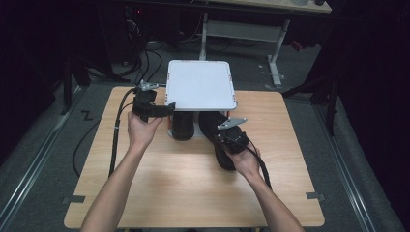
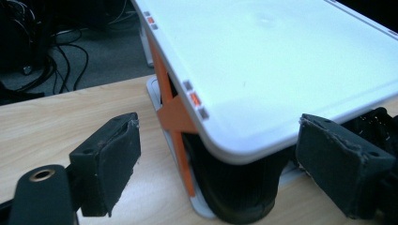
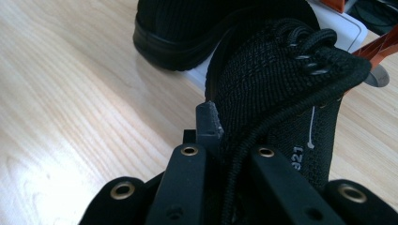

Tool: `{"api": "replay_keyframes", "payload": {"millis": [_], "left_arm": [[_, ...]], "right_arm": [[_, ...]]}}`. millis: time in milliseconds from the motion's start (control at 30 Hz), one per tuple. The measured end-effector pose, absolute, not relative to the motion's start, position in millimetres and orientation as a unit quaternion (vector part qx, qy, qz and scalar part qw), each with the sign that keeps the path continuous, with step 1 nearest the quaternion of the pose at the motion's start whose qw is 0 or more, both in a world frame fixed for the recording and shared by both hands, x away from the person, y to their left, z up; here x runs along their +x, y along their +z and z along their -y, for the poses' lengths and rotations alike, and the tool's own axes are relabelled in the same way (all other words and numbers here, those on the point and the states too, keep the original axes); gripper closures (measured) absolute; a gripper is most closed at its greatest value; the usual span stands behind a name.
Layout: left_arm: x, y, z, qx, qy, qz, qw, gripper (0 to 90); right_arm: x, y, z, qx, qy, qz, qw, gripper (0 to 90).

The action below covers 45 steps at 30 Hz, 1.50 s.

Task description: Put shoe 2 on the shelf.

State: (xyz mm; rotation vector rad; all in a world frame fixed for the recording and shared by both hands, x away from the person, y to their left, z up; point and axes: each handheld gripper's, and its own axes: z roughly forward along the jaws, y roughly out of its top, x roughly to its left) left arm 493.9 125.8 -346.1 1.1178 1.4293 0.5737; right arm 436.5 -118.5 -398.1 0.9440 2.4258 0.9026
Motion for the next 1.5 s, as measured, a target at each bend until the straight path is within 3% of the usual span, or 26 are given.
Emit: {"api": "replay_keyframes", "payload": {"millis": [433, 567, 800, 1000, 1233, 1300, 1333, 1367, 1500], "left_arm": [[525, -357, -118, 0.478, 0.243, -0.636, 0.555, 18.4], [530, -356, -121, 0.466, 0.224, -0.648, 0.559, 25.4], [527, -357, -114, 0.487, 0.256, -0.622, 0.557, 28.4], [530, -357, -118, 0.478, 0.233, -0.634, 0.561, 28.4], [527, -357, -114, 0.487, 0.251, -0.62, 0.561, 31.3], [527, -358, -114, 0.483, 0.248, -0.623, 0.563, 31.3], [527, -358, -114, 0.482, 0.246, -0.624, 0.564, 31.2], [528, -358, -114, 0.481, 0.245, -0.624, 0.565, 31.2], [527, -358, -115, 0.477, 0.244, -0.624, 0.568, 31.3]], "right_arm": [[463, -411, 101, 0.367, 0.289, -0.862, 0.198, 88.2], [474, -421, 90, 0.378, 0.274, -0.863, 0.194, 88.3], [493, -423, 81, 0.413, 0.276, -0.849, 0.178, 88.2], [506, -429, 74, 0.426, 0.273, -0.843, 0.184, 88.2], [517, -432, 70, 0.429, 0.28, -0.837, 0.193, 87.9], [517, -433, 71, 0.428, 0.286, -0.836, 0.192, 84.9], [516, -432, 73, 0.427, 0.292, -0.833, 0.195, 75.8], [516, -432, 73, 0.427, 0.292, -0.833, 0.195, 75.8], [509, -421, 77, 0.417, 0.314, -0.83, 0.197, 59.0]]}}
